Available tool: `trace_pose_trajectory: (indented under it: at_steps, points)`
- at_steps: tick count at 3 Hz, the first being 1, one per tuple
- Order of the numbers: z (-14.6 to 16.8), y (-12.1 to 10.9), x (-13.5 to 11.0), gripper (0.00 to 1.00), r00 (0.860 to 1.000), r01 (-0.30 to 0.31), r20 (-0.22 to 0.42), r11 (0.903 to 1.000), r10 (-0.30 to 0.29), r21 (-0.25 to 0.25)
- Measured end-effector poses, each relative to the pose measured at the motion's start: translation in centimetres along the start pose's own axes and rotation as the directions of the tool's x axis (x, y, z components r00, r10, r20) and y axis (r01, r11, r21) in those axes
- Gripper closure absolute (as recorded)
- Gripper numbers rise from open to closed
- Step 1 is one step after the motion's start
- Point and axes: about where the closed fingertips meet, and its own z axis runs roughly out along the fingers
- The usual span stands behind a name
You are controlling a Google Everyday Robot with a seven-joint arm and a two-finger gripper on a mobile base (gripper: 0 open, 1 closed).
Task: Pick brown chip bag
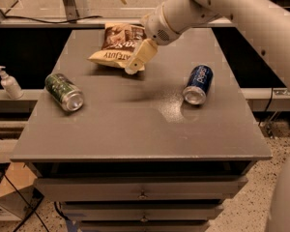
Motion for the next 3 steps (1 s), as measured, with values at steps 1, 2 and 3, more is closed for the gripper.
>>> trace_pose_trajectory:
  at_steps: [1, 2, 3]
  points:
    - [3.5, -1.3, -0.6, 0.00, 0.999, -0.024, 0.024, 0.9994, 0.024, -0.026]
    - [6.8, -1.9, -0.8, 0.00, 0.999, -0.042, 0.022, 0.9979, 0.043, -0.050]
    - [9.2, -1.7, -0.6, 0.18, 0.998, -0.059, 0.004, 0.9955, 0.060, -0.074]
